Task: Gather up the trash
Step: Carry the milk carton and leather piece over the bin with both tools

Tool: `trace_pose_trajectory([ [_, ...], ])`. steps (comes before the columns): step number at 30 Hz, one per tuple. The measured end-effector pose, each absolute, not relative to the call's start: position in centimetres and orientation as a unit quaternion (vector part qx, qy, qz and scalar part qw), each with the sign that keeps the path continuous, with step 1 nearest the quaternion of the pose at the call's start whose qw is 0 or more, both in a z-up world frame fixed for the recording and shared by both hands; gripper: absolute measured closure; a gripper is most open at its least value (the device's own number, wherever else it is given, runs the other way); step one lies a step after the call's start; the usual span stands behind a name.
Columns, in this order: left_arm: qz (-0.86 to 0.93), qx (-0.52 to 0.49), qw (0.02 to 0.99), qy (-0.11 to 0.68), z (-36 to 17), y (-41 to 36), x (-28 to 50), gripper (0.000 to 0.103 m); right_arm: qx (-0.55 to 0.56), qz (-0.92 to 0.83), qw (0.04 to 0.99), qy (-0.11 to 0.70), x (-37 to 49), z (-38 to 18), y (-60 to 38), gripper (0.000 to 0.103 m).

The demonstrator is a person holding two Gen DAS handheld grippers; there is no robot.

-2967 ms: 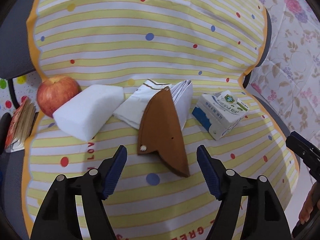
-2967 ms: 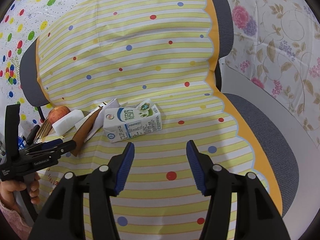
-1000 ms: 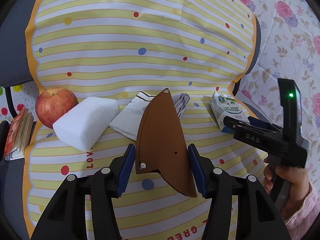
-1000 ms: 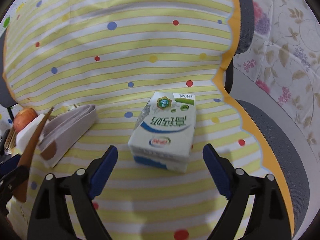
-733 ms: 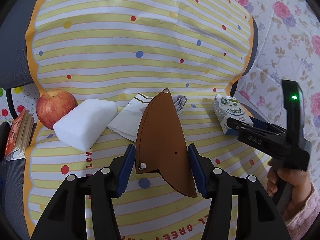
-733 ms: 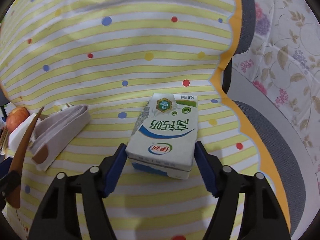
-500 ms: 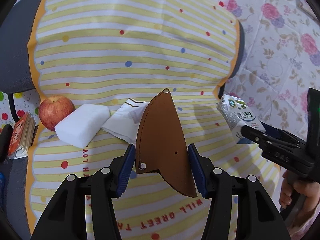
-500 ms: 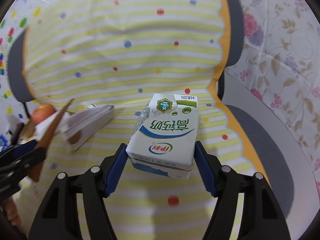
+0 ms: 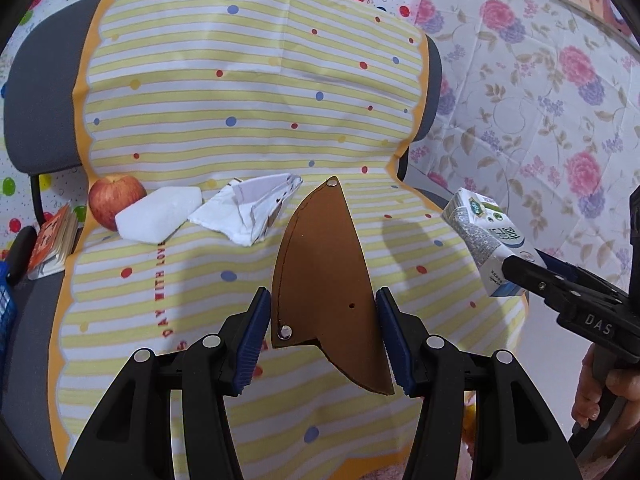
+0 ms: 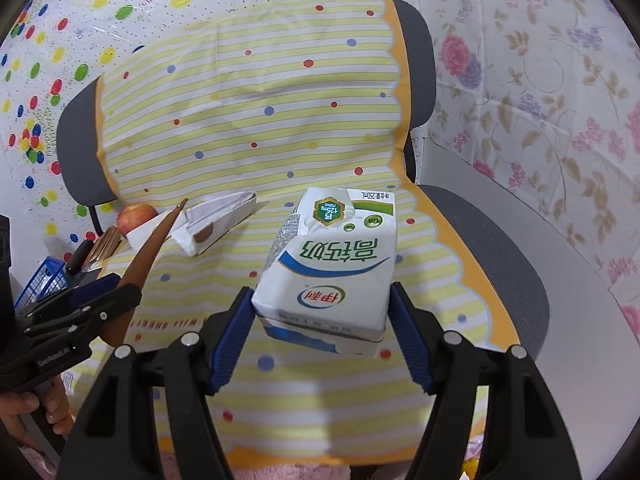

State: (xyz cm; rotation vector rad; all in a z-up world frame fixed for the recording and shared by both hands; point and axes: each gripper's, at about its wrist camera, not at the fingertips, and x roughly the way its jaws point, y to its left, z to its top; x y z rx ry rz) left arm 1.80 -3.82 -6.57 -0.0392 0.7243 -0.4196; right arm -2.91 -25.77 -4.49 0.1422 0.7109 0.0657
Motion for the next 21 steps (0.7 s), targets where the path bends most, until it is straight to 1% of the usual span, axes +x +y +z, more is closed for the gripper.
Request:
trace_pose_trajectory([
  [12, -0.223, -0.014, 0.912, 0.343, -7.0, -4.8, -2.9, 0.049, 0.072, 0.026, 0.939, 0.335, -8.1, -4.6, -26.1, 0.036],
  [21, -0.317, 0.029, 0.892, 0.321, -6.5, -11.4, -7.5, 0.049, 0.079, -0.028, 0.942, 0.325, -14.8, -4.7, -28.9, 0.036],
])
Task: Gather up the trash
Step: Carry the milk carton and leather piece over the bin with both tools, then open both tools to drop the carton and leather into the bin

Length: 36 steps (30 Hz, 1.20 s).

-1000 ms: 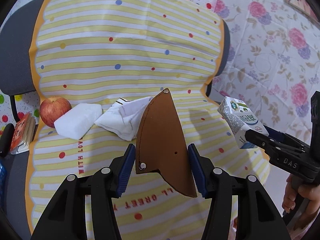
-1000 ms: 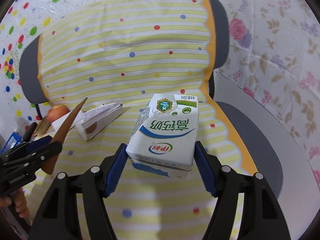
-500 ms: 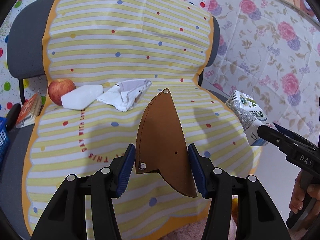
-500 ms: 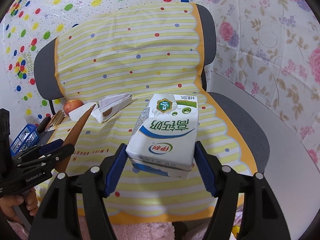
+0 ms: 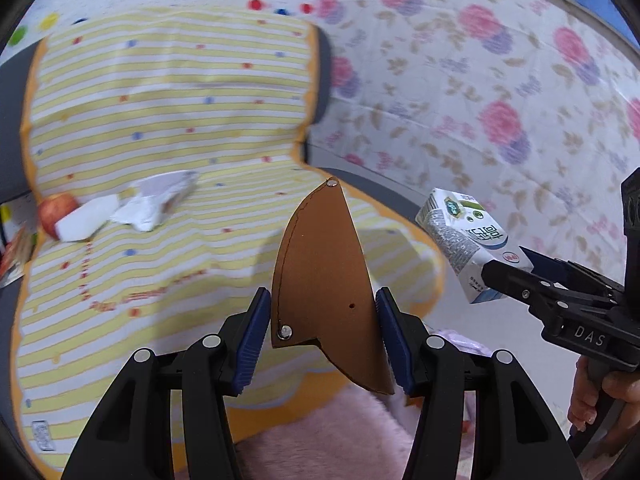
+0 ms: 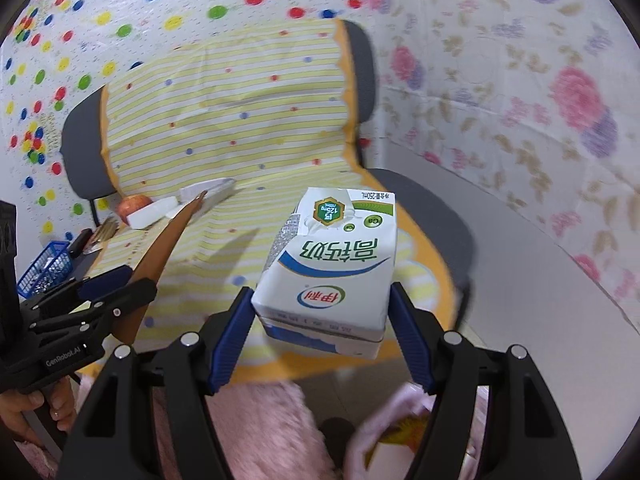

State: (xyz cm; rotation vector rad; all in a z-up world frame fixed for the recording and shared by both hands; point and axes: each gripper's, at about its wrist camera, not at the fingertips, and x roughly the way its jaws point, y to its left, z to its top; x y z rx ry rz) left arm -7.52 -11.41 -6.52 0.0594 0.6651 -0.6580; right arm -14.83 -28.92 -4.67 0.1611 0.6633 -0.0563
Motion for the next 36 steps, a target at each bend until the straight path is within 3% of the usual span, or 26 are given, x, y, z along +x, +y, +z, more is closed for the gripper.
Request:
trace_pose_trajectory([
  [13, -0.437, 0.073, 0.834, 0.329, -7.7, -20.7, -13.1, 0.049, 0.094, -0.171, 0.926, 0.323, -26.8, -5.1, -36.4, 0.036],
  [22, -0.463, 0.088, 0.814, 0.339, -8.9, -24.7, -13.8, 0.049, 0.112, -0.186, 0.922, 0.322, -29.1, -5.6, -39.1, 0.035],
  [24, -0.465, 0.088, 0.812, 0.341, -9.3, -25.4, -13.6, 0.047, 0.124, -0.183, 0.921, 0.322, -29.2, -6.0, -39.9, 0.034],
  [26, -0.464, 0.087, 0.808, 0.352, -9.8, -26.0, -13.1, 0.029, 0.137, -0.18, 0.919, 0.323, -29.1, -6.4, -40.5, 0.03],
  [27, -0.457, 0.084, 0.81, 0.358, -10.1, -26.0, -12.9, 0.027, 0.148, -0.178, 0.915, 0.329, -29.0, -6.8, -41.0, 0.024],
  [36, -0.443, 0.08, 0.816, 0.363, -9.9, -25.0, -12.5, 0.025, 0.162, -0.198, 0.913, 0.317, -30.0, -6.7, -42.2, 0.024],
])
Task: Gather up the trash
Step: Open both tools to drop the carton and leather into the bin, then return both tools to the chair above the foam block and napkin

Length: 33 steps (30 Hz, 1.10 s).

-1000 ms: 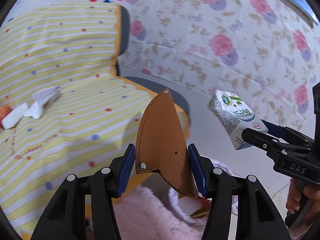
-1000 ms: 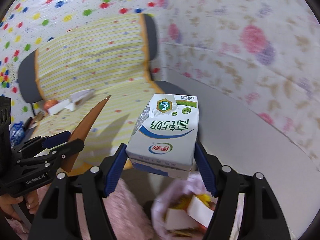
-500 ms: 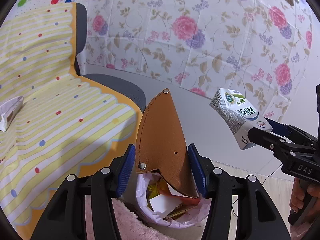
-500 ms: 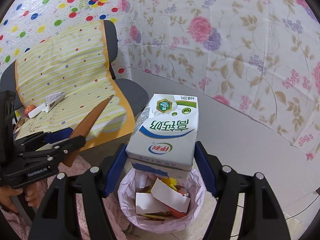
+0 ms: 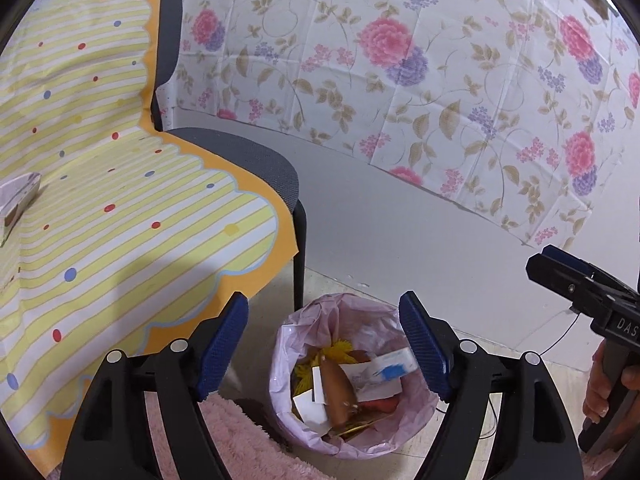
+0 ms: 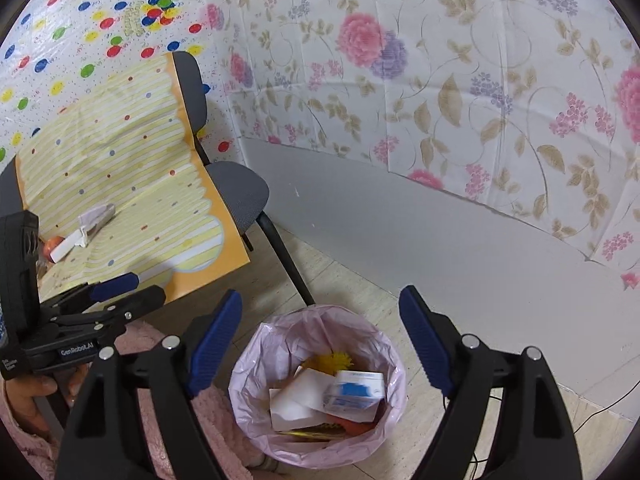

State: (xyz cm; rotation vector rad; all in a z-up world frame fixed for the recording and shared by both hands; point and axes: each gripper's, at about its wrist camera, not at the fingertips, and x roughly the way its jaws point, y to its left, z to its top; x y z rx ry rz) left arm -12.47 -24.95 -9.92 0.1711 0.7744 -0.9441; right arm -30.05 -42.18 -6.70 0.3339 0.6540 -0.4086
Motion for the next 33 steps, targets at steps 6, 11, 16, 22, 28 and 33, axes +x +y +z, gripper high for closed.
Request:
trace_pose_trajectory([
  [6, -0.42, 0.094, 0.828, 0.36, -9.8, -23.1, -12.5, 0.023, 0.155, -0.199, 0.916, 0.311, -30.1, -6.0, -41.6, 0.024],
  [11, -0.397, 0.099, 0.842, 0.353, -9.1, -20.8, -12.0, 0.022, 0.145, -0.199, 0.921, 0.303, -30.0, -5.1, -40.8, 0.024],
  [16, -0.376, 0.088, 0.856, 0.344, -8.0, -18.3, -11.3, 0.017, 0.138, -0.187, 0.926, 0.299, -29.1, -4.5, -39.8, 0.024],
  [22, -0.327, 0.073, 0.883, 0.33, -7.0, -14.8, -10.2, 0.016, 0.121, -0.148, 0.933, 0.305, -26.1, -4.3, -37.3, 0.024],
  [28, -0.267, 0.071, 0.9, 0.337, -7.1, -11.2, -8.1, 0.016, 0.107, -0.098, 0.94, 0.31, -21.8, -4.3, -34.4, 0.024],
  [33, -0.209, 0.059, 0.913, 0.345, -6.7, -8.2, -6.1, 0.016, 0.084, -0.057, 0.945, 0.311, -17.8, -3.8, -31.6, 0.024],
])
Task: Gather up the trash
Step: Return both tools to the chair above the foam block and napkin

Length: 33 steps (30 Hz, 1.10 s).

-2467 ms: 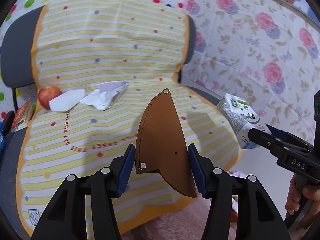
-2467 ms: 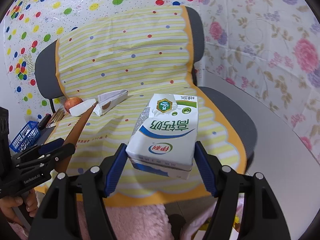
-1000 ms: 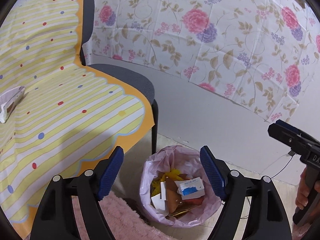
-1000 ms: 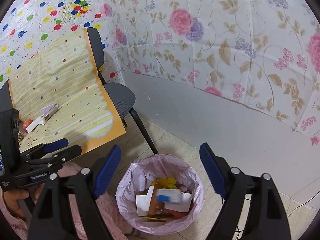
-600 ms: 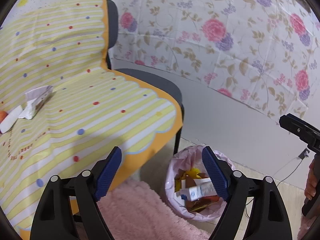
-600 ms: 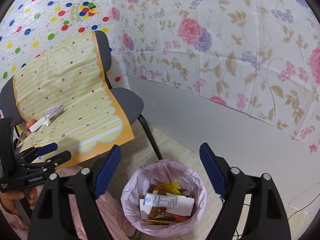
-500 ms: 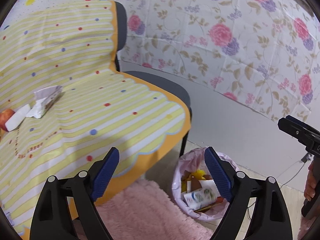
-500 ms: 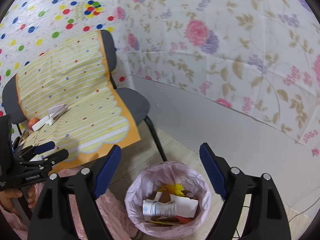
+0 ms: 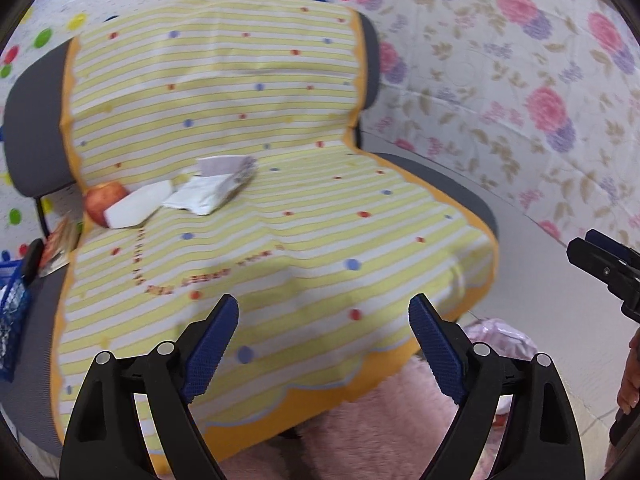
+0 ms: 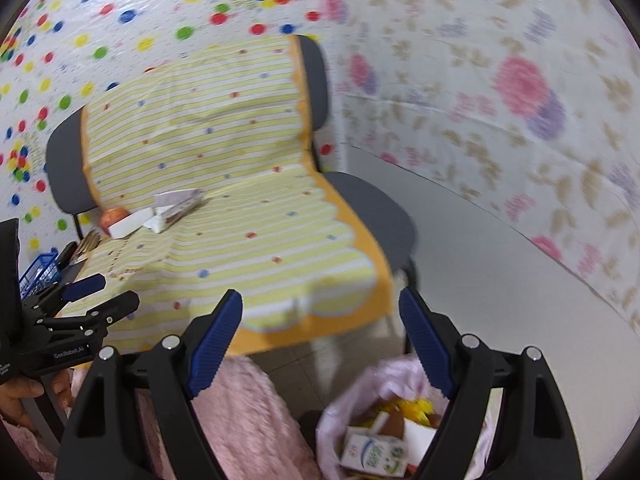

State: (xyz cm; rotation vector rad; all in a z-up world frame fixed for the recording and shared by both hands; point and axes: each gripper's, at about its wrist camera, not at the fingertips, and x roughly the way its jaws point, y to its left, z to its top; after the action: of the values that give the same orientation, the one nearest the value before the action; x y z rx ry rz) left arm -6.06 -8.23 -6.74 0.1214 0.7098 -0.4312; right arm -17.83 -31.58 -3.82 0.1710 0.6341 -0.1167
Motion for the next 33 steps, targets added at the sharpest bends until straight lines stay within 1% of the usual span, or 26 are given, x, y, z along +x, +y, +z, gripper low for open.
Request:
trace_pose_trajectory([
  [3, -0.175, 0.064, 0.92, 0.344, -6.3, -6.6, -4.8, 0.016, 0.073, -0.036, 0.946, 0.314, -15.5, -3.5, -30.1, 0.024],
  [6, -0.155, 0.058, 0.924, 0.346, -5.9, -5.2, -3.8, 0.016, 0.063, -0.018, 0.946, 0.317, -13.2, -3.2, -28.6, 0.026],
  [9, -0.139, 0.055, 0.927, 0.344, -5.5, -4.0, -2.9, 0.016, 0.05, -0.001, 0.946, 0.319, -11.1, -2.8, -27.0, 0.033],
  [13, -0.119, 0.054, 0.931, 0.342, -5.1, -2.6, -1.6, 0.016, 0.038, 0.014, 0.946, 0.322, -8.8, -2.4, -25.4, 0.038],
  [25, -0.029, 0.044, 0.942, 0.331, -4.8, 4.3, 3.6, 0.014, 0.015, 0.063, 0.938, 0.339, -1.4, -2.8, -20.2, 0.039],
  [31, -0.016, 0.029, 0.943, 0.332, -5.7, 6.8, 6.8, 0.014, 0.014, 0.073, 0.935, 0.346, 3.2, -3.5, -18.1, 0.039],
  [33, -0.027, 0.019, 0.941, 0.337, -6.2, 7.5, 8.4, 0.014, 0.012, 0.074, 0.934, 0.348, 4.6, -3.8, -17.4, 0.037],
])
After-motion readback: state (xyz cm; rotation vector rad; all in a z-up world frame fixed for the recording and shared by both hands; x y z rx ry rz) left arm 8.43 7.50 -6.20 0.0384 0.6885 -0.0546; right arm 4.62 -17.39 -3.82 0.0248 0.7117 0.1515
